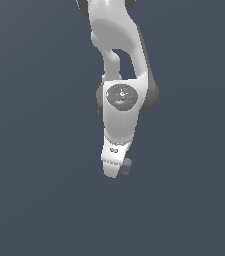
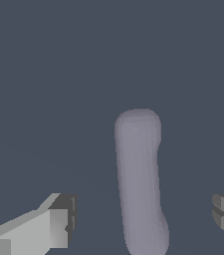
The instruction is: Pick up the object and move it to a goal position.
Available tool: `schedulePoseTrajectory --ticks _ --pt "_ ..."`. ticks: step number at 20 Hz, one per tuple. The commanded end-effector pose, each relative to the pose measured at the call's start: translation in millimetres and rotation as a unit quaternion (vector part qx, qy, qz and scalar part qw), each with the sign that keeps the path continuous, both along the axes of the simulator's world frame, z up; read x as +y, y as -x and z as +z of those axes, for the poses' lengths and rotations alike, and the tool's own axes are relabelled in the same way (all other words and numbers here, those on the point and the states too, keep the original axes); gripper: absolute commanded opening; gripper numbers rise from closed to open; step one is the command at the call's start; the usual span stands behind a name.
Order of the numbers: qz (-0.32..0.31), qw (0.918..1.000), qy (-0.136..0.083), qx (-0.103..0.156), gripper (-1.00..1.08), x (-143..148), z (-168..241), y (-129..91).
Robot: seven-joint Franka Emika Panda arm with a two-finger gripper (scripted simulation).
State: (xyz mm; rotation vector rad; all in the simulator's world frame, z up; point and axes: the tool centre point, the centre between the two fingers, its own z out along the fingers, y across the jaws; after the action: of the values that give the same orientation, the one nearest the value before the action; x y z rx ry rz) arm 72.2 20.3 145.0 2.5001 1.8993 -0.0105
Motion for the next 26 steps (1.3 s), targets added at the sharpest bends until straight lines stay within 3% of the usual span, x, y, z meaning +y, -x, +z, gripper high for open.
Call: schedulePoseTrajectory --ticks 1,13,26 --pt "0.017 0.9999 -0.001 -0.001 1.0 0 0 -3" --pt "0.036 0.9993 -0.003 -0.002 1.0 0 -3 -5" --pt "0.039 0.9992 -0.003 -0.002 1.0 1 -51 -5"
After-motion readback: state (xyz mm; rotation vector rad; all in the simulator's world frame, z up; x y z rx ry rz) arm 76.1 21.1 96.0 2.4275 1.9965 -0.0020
